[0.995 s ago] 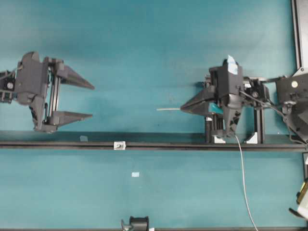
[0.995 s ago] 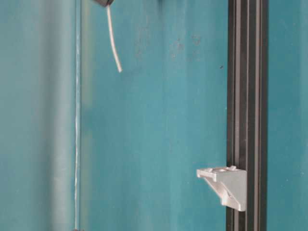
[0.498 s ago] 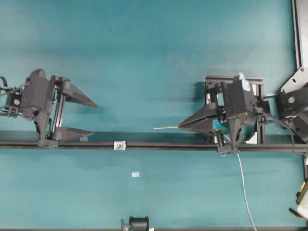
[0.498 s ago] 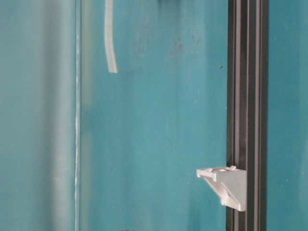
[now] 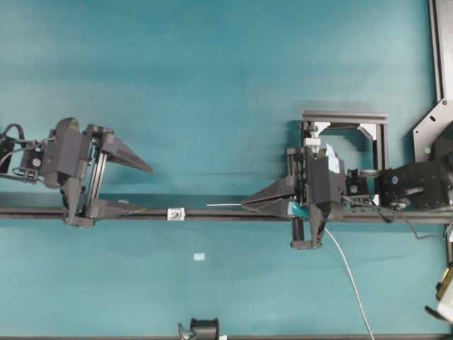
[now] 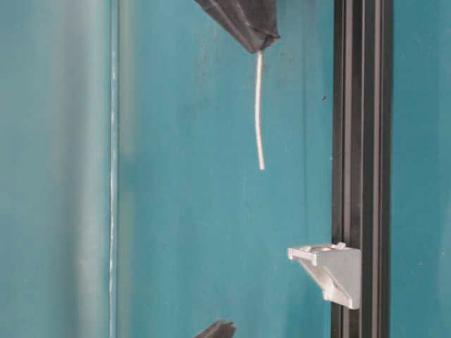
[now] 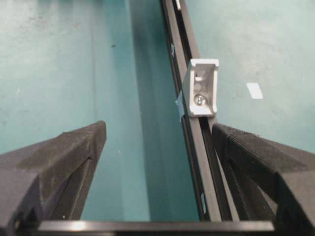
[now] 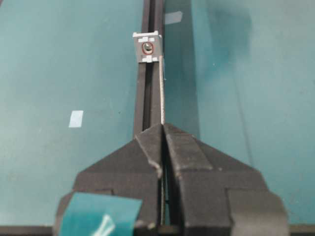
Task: Insert the wire into the hole on the left side and pull it with the left arm.
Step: 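Carry the wire with the right gripper down to the rail bracket, then push the wire tip leftward through the hole in the white bracket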
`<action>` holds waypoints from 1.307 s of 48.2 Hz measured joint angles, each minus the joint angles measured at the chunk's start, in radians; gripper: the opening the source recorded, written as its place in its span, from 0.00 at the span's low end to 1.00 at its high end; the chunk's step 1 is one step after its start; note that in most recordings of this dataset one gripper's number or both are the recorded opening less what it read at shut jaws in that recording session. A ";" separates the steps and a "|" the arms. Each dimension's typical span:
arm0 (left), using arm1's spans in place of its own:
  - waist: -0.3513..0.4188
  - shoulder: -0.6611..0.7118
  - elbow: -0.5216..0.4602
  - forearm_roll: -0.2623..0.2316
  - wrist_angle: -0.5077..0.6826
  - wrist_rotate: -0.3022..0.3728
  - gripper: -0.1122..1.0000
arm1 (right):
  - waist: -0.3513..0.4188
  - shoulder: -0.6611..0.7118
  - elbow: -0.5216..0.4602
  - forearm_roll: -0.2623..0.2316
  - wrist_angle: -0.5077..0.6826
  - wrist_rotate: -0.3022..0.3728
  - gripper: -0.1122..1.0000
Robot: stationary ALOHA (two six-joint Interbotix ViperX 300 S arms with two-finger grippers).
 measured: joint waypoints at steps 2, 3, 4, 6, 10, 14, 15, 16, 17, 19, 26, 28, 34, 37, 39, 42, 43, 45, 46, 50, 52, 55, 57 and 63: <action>-0.002 0.014 -0.003 0.000 -0.008 0.000 0.76 | 0.012 0.005 -0.003 0.031 -0.005 -0.017 0.11; -0.002 0.021 -0.005 0.002 -0.011 0.000 0.76 | 0.020 0.008 -0.006 0.048 -0.008 -0.028 0.11; -0.002 0.026 -0.006 0.000 -0.012 0.000 0.76 | 0.026 0.009 -0.008 0.060 -0.011 -0.035 0.11; -0.003 0.038 -0.011 0.000 -0.018 0.000 0.76 | 0.038 0.012 -0.011 0.080 -0.018 -0.048 0.11; -0.008 0.057 -0.018 0.000 -0.032 0.000 0.76 | 0.060 0.023 -0.017 0.104 -0.034 -0.057 0.11; -0.011 0.072 -0.026 0.000 -0.043 -0.002 0.76 | 0.074 0.037 -0.021 0.112 -0.049 -0.057 0.11; -0.012 0.077 -0.028 0.000 -0.046 -0.002 0.76 | 0.078 0.041 -0.023 0.114 -0.052 -0.057 0.11; -0.012 0.081 -0.028 0.000 -0.048 0.000 0.76 | 0.080 0.044 -0.025 0.115 -0.055 -0.057 0.11; -0.014 0.086 -0.031 0.000 -0.051 0.000 0.76 | 0.081 0.051 -0.026 0.115 -0.058 -0.057 0.11; -0.018 0.100 -0.037 0.000 -0.057 -0.002 0.76 | 0.086 0.063 -0.029 0.115 -0.064 -0.057 0.11; -0.028 0.133 -0.052 0.000 -0.067 0.000 0.76 | 0.091 0.098 -0.043 0.121 -0.083 -0.057 0.11; -0.028 0.140 -0.055 0.000 -0.071 0.000 0.76 | 0.091 0.109 -0.046 0.127 -0.089 -0.057 0.11; -0.029 0.153 -0.061 0.000 -0.077 0.000 0.76 | 0.091 0.137 -0.054 0.141 -0.110 -0.057 0.11; -0.031 0.155 -0.063 0.000 -0.078 0.000 0.76 | 0.092 0.149 -0.058 0.149 -0.120 -0.057 0.11; -0.031 0.155 -0.063 0.000 -0.078 0.000 0.75 | 0.091 0.158 -0.060 0.152 -0.127 -0.057 0.11; -0.031 0.155 -0.063 0.000 -0.078 -0.002 0.75 | 0.092 0.169 -0.066 0.155 -0.135 -0.057 0.11; -0.031 0.153 -0.063 0.000 -0.078 0.000 0.75 | 0.091 0.172 -0.067 0.155 -0.137 -0.057 0.11; -0.031 0.155 -0.063 0.000 -0.078 0.000 0.75 | 0.092 0.176 -0.071 0.153 -0.140 -0.057 0.11; -0.031 0.155 -0.063 0.000 -0.078 0.000 0.75 | 0.092 0.179 -0.072 0.153 -0.141 -0.057 0.11; -0.031 0.155 -0.063 0.000 -0.078 0.000 0.75 | 0.091 0.187 -0.075 0.156 -0.144 -0.057 0.11; -0.031 0.153 -0.063 0.000 -0.078 -0.002 0.75 | 0.091 0.192 -0.078 0.158 -0.149 -0.057 0.11; -0.031 0.155 -0.063 0.000 -0.077 -0.002 0.75 | 0.092 0.199 -0.081 0.161 -0.156 -0.057 0.11; -0.032 0.155 -0.063 0.000 -0.077 -0.002 0.75 | 0.092 0.206 -0.084 0.163 -0.161 -0.057 0.11; -0.031 0.155 -0.064 0.000 -0.078 0.000 0.75 | 0.092 0.219 -0.092 0.164 -0.173 -0.057 0.11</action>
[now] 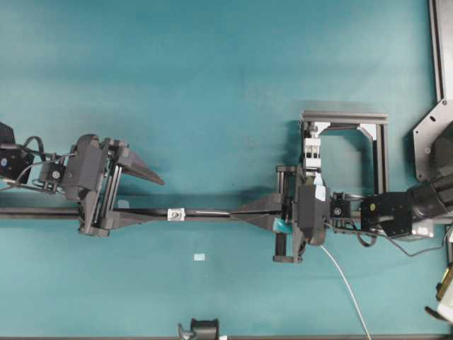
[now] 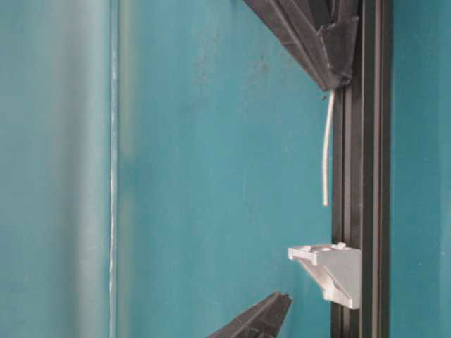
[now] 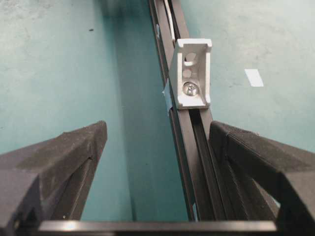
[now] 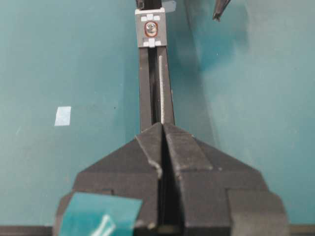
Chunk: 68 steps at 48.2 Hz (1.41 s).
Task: Insert the wire into the hole on the left side and pull it with the left arm.
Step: 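Push the wire tip leftward through the hole in the white bracket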
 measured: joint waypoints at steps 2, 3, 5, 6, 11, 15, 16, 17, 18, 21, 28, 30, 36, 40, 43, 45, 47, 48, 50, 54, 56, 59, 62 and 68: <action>0.000 0.000 0.000 0.000 0.000 0.000 0.75 | 0.000 0.005 -0.003 0.000 -0.002 0.002 0.11; -0.002 -0.002 0.000 0.000 0.000 0.000 0.75 | -0.002 0.006 -0.003 0.000 -0.003 0.000 0.11; -0.002 0.000 0.000 0.000 0.000 -0.002 0.75 | 0.000 0.008 -0.005 0.000 -0.005 0.003 0.11; -0.002 0.000 0.000 0.000 0.002 -0.002 0.75 | 0.000 0.008 -0.005 0.000 -0.005 0.003 0.11; -0.006 0.000 -0.002 0.000 0.000 -0.002 0.75 | 0.000 0.008 -0.005 0.000 -0.008 0.003 0.11; -0.011 0.000 -0.005 0.000 0.000 -0.002 0.75 | 0.000 0.008 -0.006 0.002 -0.008 0.003 0.11; -0.012 0.000 -0.005 0.000 0.000 -0.002 0.75 | 0.000 0.008 -0.006 0.000 -0.009 0.003 0.11; -0.014 0.000 -0.006 0.000 0.000 -0.002 0.75 | -0.002 0.008 -0.006 0.002 -0.008 0.003 0.11; -0.014 0.000 -0.006 0.000 0.000 -0.002 0.75 | 0.000 0.009 -0.006 0.002 -0.009 0.003 0.11; -0.017 0.000 -0.009 0.000 0.000 -0.002 0.75 | 0.000 0.009 -0.006 0.003 -0.009 0.003 0.11; -0.020 0.000 -0.015 0.000 0.000 -0.002 0.75 | 0.000 0.012 -0.006 0.005 -0.018 0.003 0.11; -0.021 0.000 -0.017 0.000 0.002 -0.002 0.75 | 0.000 0.014 -0.006 0.005 -0.020 0.003 0.11; -0.023 0.000 -0.018 0.000 0.000 -0.002 0.75 | 0.000 0.020 -0.012 0.006 -0.026 0.003 0.11; -0.023 0.000 -0.018 0.000 0.000 -0.002 0.75 | 0.000 0.028 -0.015 0.006 -0.034 0.003 0.11; -0.021 0.000 -0.018 0.000 0.000 -0.002 0.74 | 0.002 0.031 -0.020 0.006 -0.035 0.003 0.11; -0.023 -0.002 -0.018 0.000 0.000 -0.003 0.75 | 0.000 0.031 -0.021 0.006 -0.037 0.003 0.11; -0.023 0.000 -0.018 0.000 0.002 -0.003 0.75 | 0.002 0.034 -0.023 0.006 -0.037 0.003 0.11; -0.023 -0.002 -0.018 0.000 0.000 -0.003 0.75 | 0.002 0.034 -0.023 0.006 -0.037 0.005 0.11; -0.023 0.000 -0.018 0.000 0.000 -0.003 0.75 | 0.000 0.034 -0.025 0.006 -0.037 0.003 0.11; -0.023 0.000 -0.018 0.000 0.000 -0.005 0.75 | 0.000 0.034 -0.025 0.006 -0.037 0.003 0.11; -0.023 0.000 -0.018 -0.002 0.000 -0.005 0.75 | 0.002 0.034 -0.025 0.006 -0.037 0.003 0.11; -0.023 0.000 -0.018 0.000 0.000 -0.005 0.74 | 0.002 0.034 -0.025 0.006 -0.037 0.003 0.11; -0.023 0.000 -0.018 0.000 0.000 -0.014 0.75 | 0.002 0.034 -0.025 0.006 -0.037 0.005 0.11; -0.023 0.000 -0.020 0.000 0.000 -0.026 0.75 | 0.002 0.034 -0.026 0.008 -0.035 0.000 0.11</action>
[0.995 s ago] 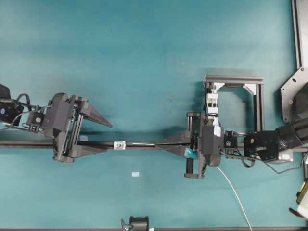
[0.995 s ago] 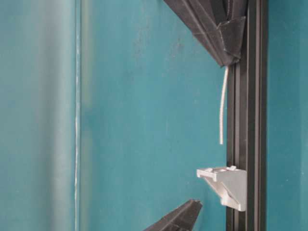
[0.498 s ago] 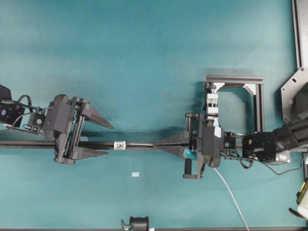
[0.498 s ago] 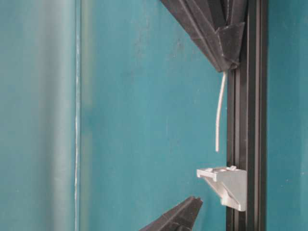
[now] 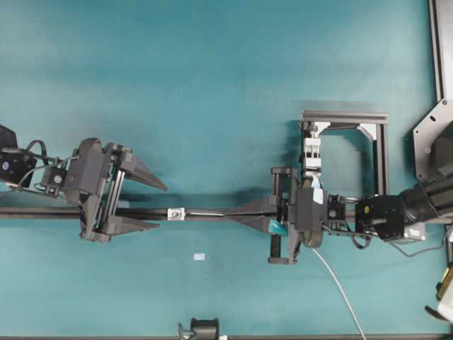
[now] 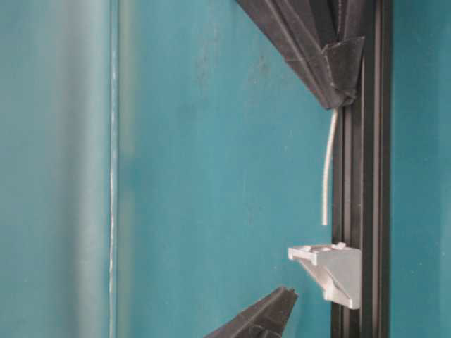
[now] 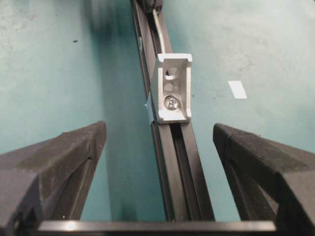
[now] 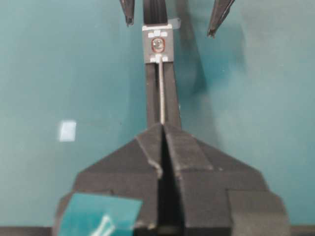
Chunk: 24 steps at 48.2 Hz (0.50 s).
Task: Insert the wire into the hole on the left side and pull it with the left arm.
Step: 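Push the wire tip leftward through the hole in the white bracket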
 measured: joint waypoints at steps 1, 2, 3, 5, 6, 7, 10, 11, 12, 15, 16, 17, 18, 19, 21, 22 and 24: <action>0.000 0.000 0.000 0.000 0.000 0.000 0.75 | 0.000 0.002 0.000 -0.002 0.000 0.000 0.11; 0.000 0.000 0.000 0.000 0.000 0.000 0.75 | 0.000 0.002 0.000 -0.002 0.002 0.000 0.11; 0.000 0.000 0.000 0.000 0.000 0.000 0.75 | 0.000 0.002 -0.002 -0.002 0.002 0.000 0.11; 0.000 0.000 0.000 0.000 0.000 0.000 0.75 | 0.000 0.002 -0.002 -0.002 0.002 0.002 0.11; -0.003 0.000 -0.002 0.000 0.000 0.000 0.75 | 0.000 0.002 -0.002 -0.002 0.002 0.002 0.11; -0.003 0.000 -0.002 0.000 0.000 0.000 0.75 | 0.000 0.002 -0.002 -0.002 0.002 0.000 0.11; -0.003 -0.002 -0.003 0.000 0.002 0.000 0.75 | 0.000 0.002 -0.003 0.000 0.002 0.000 0.11; -0.003 0.000 -0.003 0.000 0.000 0.000 0.75 | 0.000 0.002 -0.003 0.000 0.002 0.002 0.11; -0.003 0.000 -0.003 0.000 0.000 0.000 0.75 | 0.000 0.002 -0.003 0.000 0.002 0.000 0.11; -0.005 -0.002 -0.003 0.000 0.000 0.000 0.75 | 0.000 0.002 -0.003 0.002 0.002 0.000 0.11; -0.006 -0.002 -0.005 0.000 0.000 0.000 0.75 | 0.000 0.002 -0.005 0.002 0.003 0.000 0.11; -0.008 0.000 -0.005 0.000 0.000 0.000 0.75 | 0.000 0.002 -0.005 0.003 0.002 0.000 0.11; -0.009 0.000 -0.006 -0.002 0.000 0.000 0.75 | 0.000 0.002 -0.005 0.003 0.003 0.002 0.11; -0.009 0.000 -0.005 0.000 0.000 0.000 0.75 | 0.000 0.002 -0.005 0.003 0.003 0.000 0.11; -0.011 0.000 -0.006 0.000 0.000 0.000 0.75 | 0.000 0.002 -0.005 0.003 0.003 0.000 0.11; -0.012 0.000 -0.008 0.000 0.002 0.000 0.75 | 0.000 0.002 -0.006 0.003 0.003 0.000 0.11; -0.014 0.000 -0.008 0.000 0.000 0.000 0.75 | 0.000 0.002 -0.006 0.003 0.003 0.002 0.11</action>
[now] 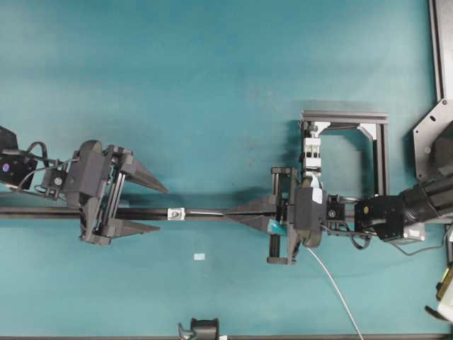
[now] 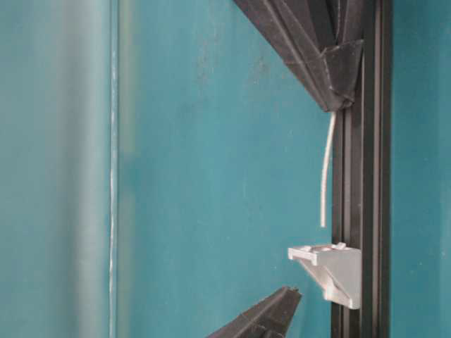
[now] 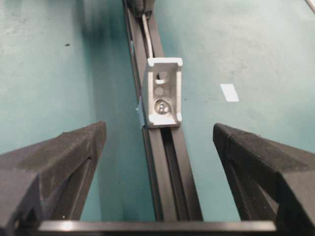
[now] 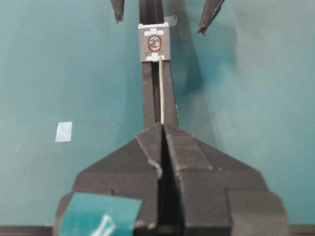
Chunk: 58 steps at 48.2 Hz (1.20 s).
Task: Insert the wire into the hole on the left side and pull it with the left arm.
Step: 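Push the wire tip leftward through the hole in the white bracket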
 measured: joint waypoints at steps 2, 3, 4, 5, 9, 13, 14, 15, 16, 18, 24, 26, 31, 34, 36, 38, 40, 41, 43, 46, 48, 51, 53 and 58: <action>-0.002 0.000 -0.002 0.000 0.000 0.000 0.75 | 0.000 0.002 -0.003 0.000 0.002 0.000 0.11; -0.002 0.000 -0.002 0.000 0.000 0.000 0.75 | 0.000 0.003 -0.003 0.000 0.000 0.000 0.11; -0.002 0.000 -0.003 0.000 0.000 0.000 0.75 | -0.002 0.005 -0.005 0.000 0.002 -0.002 0.11; -0.002 0.000 -0.003 0.000 0.000 0.000 0.75 | 0.000 0.006 -0.008 0.000 0.000 -0.002 0.11; -0.003 0.000 -0.003 0.000 0.000 0.000 0.75 | -0.003 0.014 -0.015 0.000 -0.002 -0.003 0.11; -0.003 -0.002 -0.005 0.000 0.000 0.000 0.75 | -0.005 0.017 -0.023 0.002 -0.002 -0.003 0.11; -0.003 -0.002 -0.003 0.000 0.000 0.000 0.75 | -0.005 0.018 -0.023 0.000 -0.003 -0.003 0.11; -0.005 0.000 -0.005 0.000 0.000 0.000 0.75 | -0.005 0.020 -0.025 0.000 -0.005 -0.005 0.11; -0.005 0.000 -0.003 0.000 0.000 0.000 0.75 | -0.005 0.020 -0.026 0.002 -0.005 -0.005 0.11; -0.006 0.000 -0.003 0.000 0.000 0.000 0.75 | -0.005 0.021 -0.028 0.000 -0.005 -0.006 0.11; -0.008 0.000 -0.005 0.000 0.002 0.000 0.75 | -0.005 0.021 -0.029 0.000 -0.005 -0.006 0.11; -0.008 0.000 -0.005 0.000 0.000 0.000 0.75 | -0.005 0.023 -0.031 0.000 -0.005 -0.008 0.11; -0.011 0.000 -0.005 0.000 0.000 0.000 0.75 | -0.005 0.023 -0.034 0.000 -0.003 -0.008 0.11; -0.012 0.000 -0.006 0.000 0.000 0.000 0.75 | -0.006 0.023 -0.035 0.002 -0.002 -0.009 0.11; -0.014 0.000 -0.006 0.000 0.000 0.000 0.75 | -0.006 0.025 -0.035 0.000 -0.002 -0.009 0.11; -0.015 0.000 -0.006 0.000 0.000 0.000 0.75 | -0.008 0.025 -0.038 0.000 -0.002 -0.009 0.11; -0.015 0.000 -0.008 0.000 0.000 0.000 0.75 | -0.008 0.025 -0.038 0.002 0.002 -0.009 0.11; -0.015 0.000 -0.008 0.000 0.000 0.000 0.75 | -0.009 0.026 -0.040 0.000 0.003 -0.009 0.11; -0.017 0.000 -0.008 0.000 0.000 0.000 0.75 | -0.011 0.026 -0.043 0.002 0.005 -0.009 0.11; -0.017 0.000 -0.008 0.000 0.000 0.000 0.75 | -0.014 0.026 -0.048 0.000 0.011 -0.011 0.11; -0.015 0.000 -0.008 0.000 0.002 0.000 0.75 | -0.015 0.029 -0.052 0.002 0.014 -0.012 0.11; -0.017 0.000 -0.008 0.000 0.000 0.000 0.75 | -0.020 0.032 -0.057 0.000 0.017 -0.014 0.11; -0.017 -0.002 -0.008 0.000 0.000 0.000 0.75 | -0.021 0.034 -0.061 0.000 0.018 -0.014 0.11; -0.018 0.000 -0.008 0.000 0.002 0.000 0.75 | -0.026 0.037 -0.066 0.000 0.020 -0.015 0.11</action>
